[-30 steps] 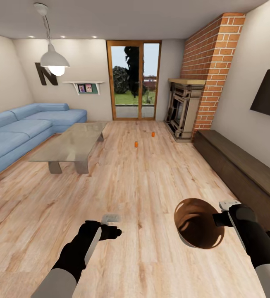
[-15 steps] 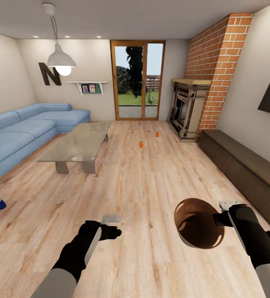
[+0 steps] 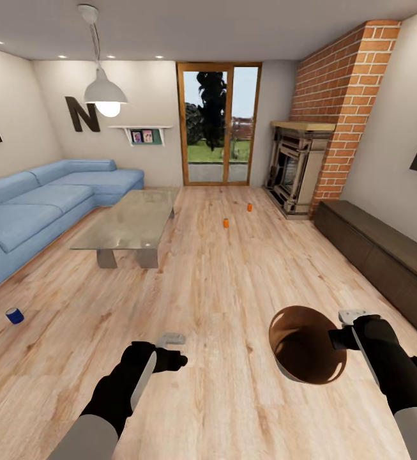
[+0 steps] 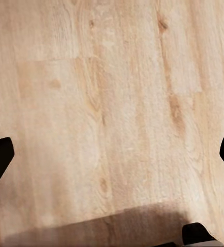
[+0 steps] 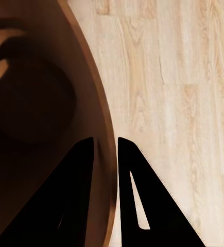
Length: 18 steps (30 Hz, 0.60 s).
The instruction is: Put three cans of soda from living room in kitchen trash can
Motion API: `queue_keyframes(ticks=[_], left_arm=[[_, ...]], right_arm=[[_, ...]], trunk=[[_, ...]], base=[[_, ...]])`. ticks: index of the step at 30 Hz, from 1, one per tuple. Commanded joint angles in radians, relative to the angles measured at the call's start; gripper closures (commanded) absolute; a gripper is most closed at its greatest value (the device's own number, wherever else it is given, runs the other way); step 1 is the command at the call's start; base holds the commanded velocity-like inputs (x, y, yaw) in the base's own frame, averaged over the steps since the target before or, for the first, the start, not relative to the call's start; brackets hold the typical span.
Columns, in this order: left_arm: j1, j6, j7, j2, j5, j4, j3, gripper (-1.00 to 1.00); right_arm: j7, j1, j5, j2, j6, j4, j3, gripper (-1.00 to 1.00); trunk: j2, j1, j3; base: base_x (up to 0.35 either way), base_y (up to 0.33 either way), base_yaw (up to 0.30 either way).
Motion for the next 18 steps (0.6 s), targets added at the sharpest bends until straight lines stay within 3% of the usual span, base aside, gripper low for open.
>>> queue_keyframes(ticks=[1,18], left_arm=[[0.000,0.000,0.000,0.000,0.000,0.003,0.000,-1.00],[0.000,-0.004,-0.001,0.000,0.004,0.018,0.000,-1.00]], right_arm=[[0.005,0.000,-0.010,0.000,0.001,0.000,0.000,1.00],[0.006,0.000,-0.010,0.000,0.001,-0.005,-0.001,1.00]], trunk=[[0.000,0.000,0.000],[0.000,0.000,0.012]], base=[[0.000,0.336,0.000],[0.000,0.336,0.000]])
